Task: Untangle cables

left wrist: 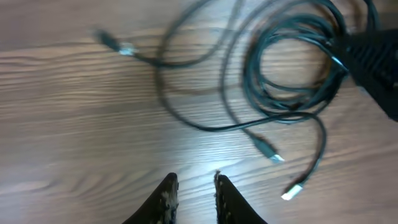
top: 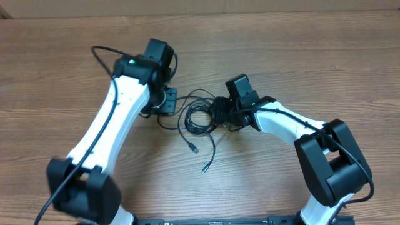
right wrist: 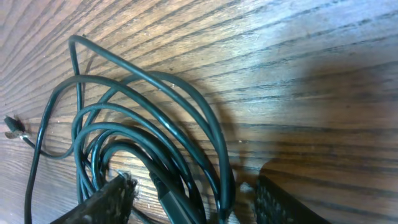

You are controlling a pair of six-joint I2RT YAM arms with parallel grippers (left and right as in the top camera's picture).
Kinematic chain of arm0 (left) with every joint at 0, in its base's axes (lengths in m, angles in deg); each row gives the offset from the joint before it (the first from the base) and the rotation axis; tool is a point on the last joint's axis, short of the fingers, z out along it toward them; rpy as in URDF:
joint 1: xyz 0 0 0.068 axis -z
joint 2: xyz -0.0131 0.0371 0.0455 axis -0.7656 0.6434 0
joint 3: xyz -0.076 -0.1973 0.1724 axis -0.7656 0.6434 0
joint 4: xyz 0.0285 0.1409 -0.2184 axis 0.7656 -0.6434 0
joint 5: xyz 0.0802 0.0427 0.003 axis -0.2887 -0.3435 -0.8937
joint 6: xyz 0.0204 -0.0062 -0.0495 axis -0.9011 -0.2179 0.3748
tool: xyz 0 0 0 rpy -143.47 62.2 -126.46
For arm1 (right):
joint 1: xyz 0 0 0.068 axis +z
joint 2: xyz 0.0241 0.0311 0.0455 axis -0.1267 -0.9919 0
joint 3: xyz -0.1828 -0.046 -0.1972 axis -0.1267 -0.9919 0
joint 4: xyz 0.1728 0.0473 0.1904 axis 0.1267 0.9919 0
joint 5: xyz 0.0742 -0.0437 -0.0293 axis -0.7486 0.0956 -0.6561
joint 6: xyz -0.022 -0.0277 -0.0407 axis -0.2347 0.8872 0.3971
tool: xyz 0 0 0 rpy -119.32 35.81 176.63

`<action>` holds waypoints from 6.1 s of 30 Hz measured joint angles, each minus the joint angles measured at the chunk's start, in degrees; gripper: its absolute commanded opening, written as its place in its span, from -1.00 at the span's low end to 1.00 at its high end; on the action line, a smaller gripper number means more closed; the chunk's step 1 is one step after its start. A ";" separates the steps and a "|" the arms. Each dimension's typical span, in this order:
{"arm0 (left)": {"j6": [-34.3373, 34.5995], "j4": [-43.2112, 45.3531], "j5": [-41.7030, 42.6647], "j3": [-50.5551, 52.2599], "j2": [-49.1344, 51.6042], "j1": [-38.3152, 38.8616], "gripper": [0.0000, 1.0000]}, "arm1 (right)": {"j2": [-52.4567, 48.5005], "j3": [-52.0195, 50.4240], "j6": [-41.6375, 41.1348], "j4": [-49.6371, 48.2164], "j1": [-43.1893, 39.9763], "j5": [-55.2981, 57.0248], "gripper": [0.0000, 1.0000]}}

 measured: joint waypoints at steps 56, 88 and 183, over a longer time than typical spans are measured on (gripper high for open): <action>16.94 3.21 15.10 1.22 18.25 -2.36 0.10 | 0.09 0.20 1.07 -0.15 -0.04 -0.72 0.43; 33.00 3.41 -21.31 10.54 18.43 -4.22 0.25 | 0.17 0.37 1.29 -0.22 -0.11 -1.49 0.69; -1.09 27.89 9.77 3.93 19.80 -3.82 0.99 | -1.97 12.09 -7.56 26.99 8.26 11.04 1.00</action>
